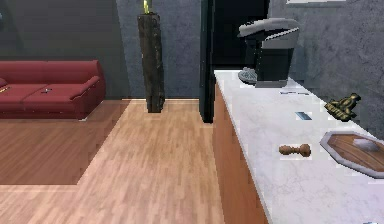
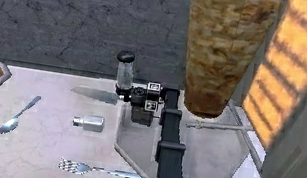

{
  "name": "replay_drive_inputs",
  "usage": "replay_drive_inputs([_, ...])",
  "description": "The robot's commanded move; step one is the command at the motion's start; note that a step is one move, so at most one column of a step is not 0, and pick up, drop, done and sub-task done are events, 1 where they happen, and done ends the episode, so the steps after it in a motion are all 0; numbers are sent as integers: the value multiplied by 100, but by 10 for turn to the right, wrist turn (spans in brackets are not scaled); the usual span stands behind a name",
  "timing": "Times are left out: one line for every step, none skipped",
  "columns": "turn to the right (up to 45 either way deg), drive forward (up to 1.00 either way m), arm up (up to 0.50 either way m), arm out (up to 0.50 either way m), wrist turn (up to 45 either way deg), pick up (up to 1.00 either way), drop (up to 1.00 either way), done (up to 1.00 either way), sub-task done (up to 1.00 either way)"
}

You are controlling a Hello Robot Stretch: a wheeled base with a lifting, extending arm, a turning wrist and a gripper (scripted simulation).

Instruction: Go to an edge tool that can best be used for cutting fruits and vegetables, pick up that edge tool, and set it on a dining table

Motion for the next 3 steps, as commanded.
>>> replay_drive_inputs([0, 0, 0, 0, 0, 100, 0, 0, 0])
replay_drive_inputs([0, 0, 10, 0, 0, 0, 0, 0, 0])
replay_drive_inputs([0, 0, 6, 0, 0, 0, 0, 0, 0])
